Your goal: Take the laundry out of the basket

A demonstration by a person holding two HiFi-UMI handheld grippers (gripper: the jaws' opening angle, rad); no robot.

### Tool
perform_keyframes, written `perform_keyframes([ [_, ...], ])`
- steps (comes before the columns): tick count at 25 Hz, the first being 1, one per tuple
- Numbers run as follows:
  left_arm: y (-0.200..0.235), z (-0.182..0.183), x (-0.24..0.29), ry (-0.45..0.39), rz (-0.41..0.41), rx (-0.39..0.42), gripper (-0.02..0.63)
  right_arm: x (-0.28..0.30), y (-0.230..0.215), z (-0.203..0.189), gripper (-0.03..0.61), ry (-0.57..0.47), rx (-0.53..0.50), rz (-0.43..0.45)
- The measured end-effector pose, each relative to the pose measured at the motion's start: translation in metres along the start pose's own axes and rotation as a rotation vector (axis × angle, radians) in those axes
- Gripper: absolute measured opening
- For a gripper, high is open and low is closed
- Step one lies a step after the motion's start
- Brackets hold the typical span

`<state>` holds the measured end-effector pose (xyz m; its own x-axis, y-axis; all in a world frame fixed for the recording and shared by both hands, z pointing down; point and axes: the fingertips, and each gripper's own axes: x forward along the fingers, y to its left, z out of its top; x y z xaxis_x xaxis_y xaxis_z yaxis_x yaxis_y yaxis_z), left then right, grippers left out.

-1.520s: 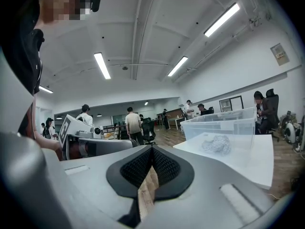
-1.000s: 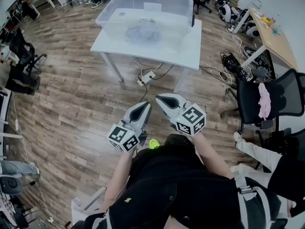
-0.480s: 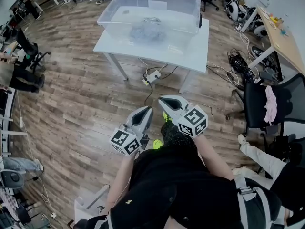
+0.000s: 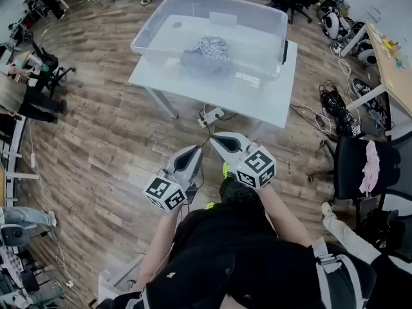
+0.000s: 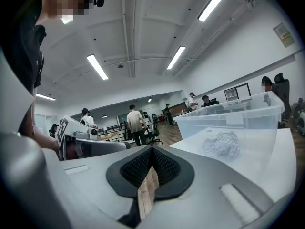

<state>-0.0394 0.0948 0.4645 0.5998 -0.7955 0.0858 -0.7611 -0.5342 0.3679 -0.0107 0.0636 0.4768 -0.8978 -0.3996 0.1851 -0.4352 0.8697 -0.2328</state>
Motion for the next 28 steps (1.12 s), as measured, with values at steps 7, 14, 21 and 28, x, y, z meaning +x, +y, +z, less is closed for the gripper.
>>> perform_keyframes([
  [7, 0.032, 0.024, 0.072, 0.005, 0.023, -0.006, 0.009, 0.025, -0.070, 0.024, 0.003, -0.004, 0.031, 0.054],
  [14, 0.066, 0.049, 0.113, -0.018, 0.081, 0.004, 0.009, 0.046, -0.116, 0.051, 0.003, -0.012, 0.018, 0.115],
  [21, 0.095, 0.076, 0.137, -0.034, 0.070, 0.004, 0.009, 0.075, -0.137, 0.075, 0.003, -0.017, 0.004, 0.131],
  [28, 0.137, 0.102, 0.172, -0.038, -0.007, 0.016, 0.009, 0.110, -0.161, 0.098, 0.003, -0.028, -0.028, 0.094],
])
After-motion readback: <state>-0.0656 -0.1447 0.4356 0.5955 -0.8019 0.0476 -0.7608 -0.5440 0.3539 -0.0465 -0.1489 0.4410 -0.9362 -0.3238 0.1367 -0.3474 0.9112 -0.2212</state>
